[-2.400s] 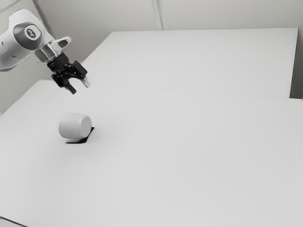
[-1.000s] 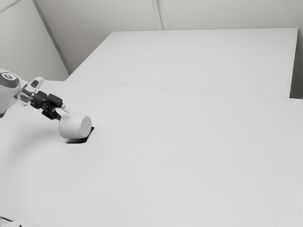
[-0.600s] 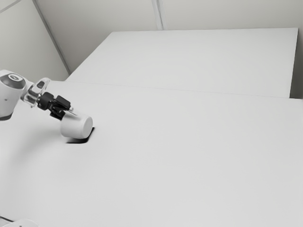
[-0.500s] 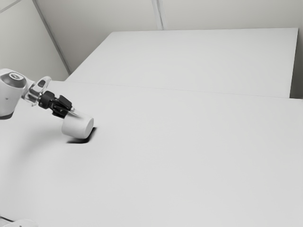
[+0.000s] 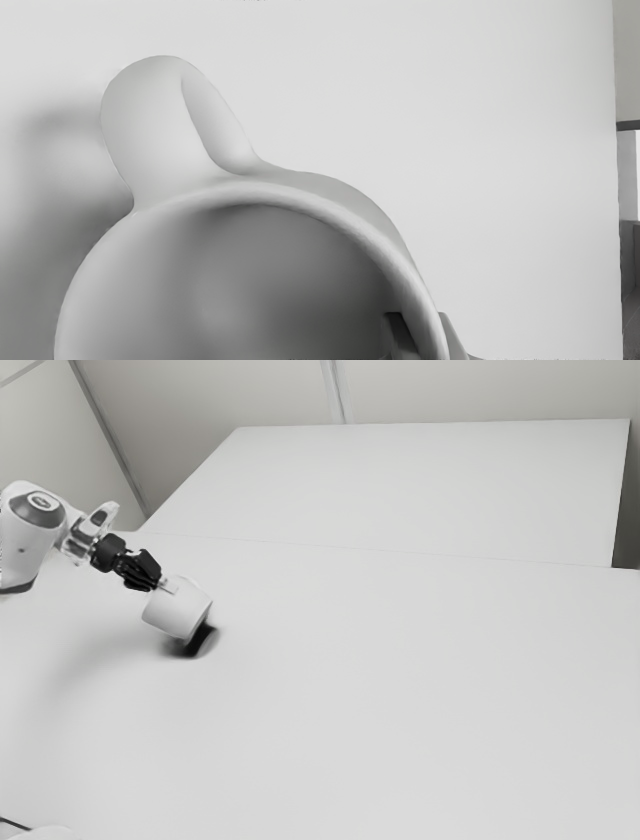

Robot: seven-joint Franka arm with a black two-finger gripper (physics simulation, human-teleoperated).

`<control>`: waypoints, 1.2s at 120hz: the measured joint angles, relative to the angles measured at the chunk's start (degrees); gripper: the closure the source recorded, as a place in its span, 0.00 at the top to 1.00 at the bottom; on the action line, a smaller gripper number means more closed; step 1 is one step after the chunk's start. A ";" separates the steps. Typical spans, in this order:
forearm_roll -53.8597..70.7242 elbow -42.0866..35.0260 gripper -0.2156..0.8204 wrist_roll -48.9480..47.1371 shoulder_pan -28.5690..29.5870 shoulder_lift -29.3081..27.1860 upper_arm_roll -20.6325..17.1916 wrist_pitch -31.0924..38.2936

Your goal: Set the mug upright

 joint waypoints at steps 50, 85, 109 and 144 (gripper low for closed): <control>25.77 -19.62 0.03 -6.52 -34.79 -22.76 14.26 14.34; 40.21 -26.20 0.03 -20.09 -51.75 -24.92 17.08 22.93; 41.77 -26.71 0.03 -28.85 -48.95 -23.14 17.31 25.63; 42.09 -26.26 0.03 -37.78 -49.59 -19.67 17.29 26.77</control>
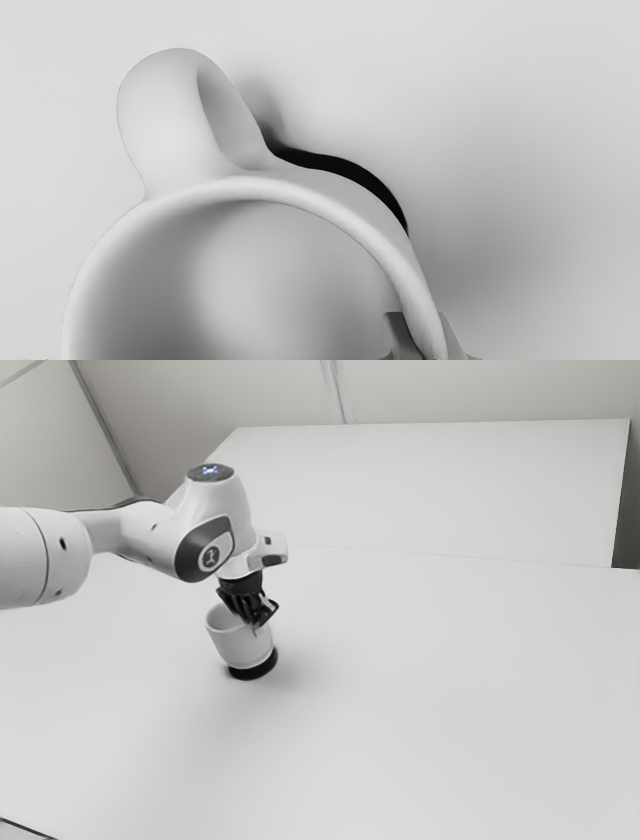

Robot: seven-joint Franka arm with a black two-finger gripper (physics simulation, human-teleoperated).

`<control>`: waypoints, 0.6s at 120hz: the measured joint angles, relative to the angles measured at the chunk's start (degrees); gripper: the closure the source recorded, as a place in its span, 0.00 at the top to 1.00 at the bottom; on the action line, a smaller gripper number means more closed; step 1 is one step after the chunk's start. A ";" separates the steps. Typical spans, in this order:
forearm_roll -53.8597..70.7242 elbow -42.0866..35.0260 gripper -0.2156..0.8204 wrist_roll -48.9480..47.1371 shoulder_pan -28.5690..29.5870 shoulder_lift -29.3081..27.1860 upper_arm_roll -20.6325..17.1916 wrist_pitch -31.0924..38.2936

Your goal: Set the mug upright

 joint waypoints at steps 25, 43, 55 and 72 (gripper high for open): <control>0.09 0.02 0.03 -4.27 0.19 0.87 0.00 0.23; 0.11 -0.05 0.03 -6.58 0.18 1.17 0.01 0.31; 0.11 -0.13 0.03 -7.86 0.16 1.27 0.02 0.35; -0.06 -0.16 0.09 -9.24 0.09 1.32 0.01 0.36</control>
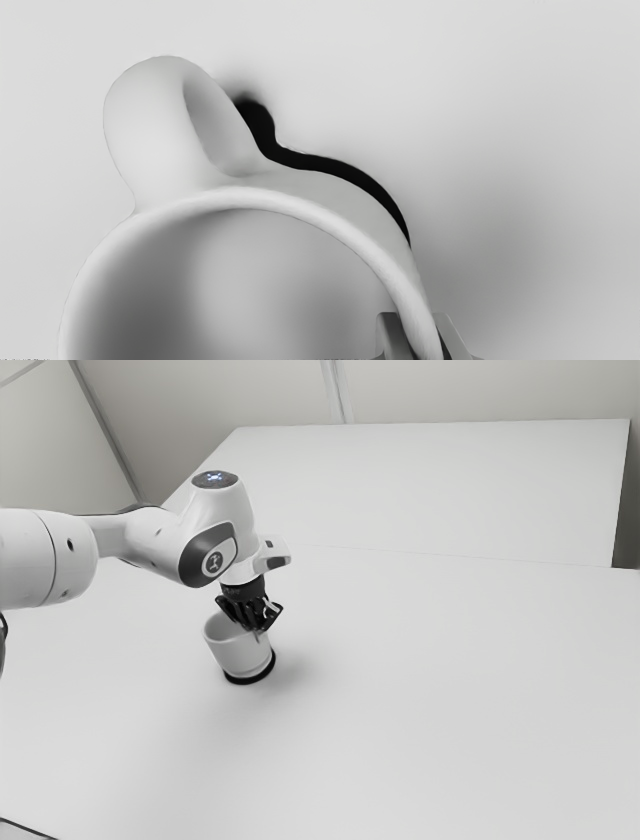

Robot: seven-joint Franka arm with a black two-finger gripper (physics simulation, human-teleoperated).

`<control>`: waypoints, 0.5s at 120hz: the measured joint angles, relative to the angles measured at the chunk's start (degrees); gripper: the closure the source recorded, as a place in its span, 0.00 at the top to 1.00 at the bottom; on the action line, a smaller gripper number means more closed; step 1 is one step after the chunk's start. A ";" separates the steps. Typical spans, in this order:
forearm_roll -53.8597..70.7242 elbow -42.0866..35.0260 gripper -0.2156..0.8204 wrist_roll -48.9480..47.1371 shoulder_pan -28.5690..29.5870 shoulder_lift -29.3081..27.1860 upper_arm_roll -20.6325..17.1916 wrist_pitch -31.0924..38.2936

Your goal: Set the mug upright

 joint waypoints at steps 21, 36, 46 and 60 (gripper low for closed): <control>-0.52 0.00 0.33 -0.89 -0.03 -0.15 -0.01 -0.05; -0.65 -0.06 0.53 -1.35 -0.06 -1.63 -0.07 -0.22; -0.69 -0.21 0.62 -1.62 -0.08 -3.82 -0.09 -0.53; -0.83 2.03 0.69 -1.69 0.24 -6.13 -0.52 -2.39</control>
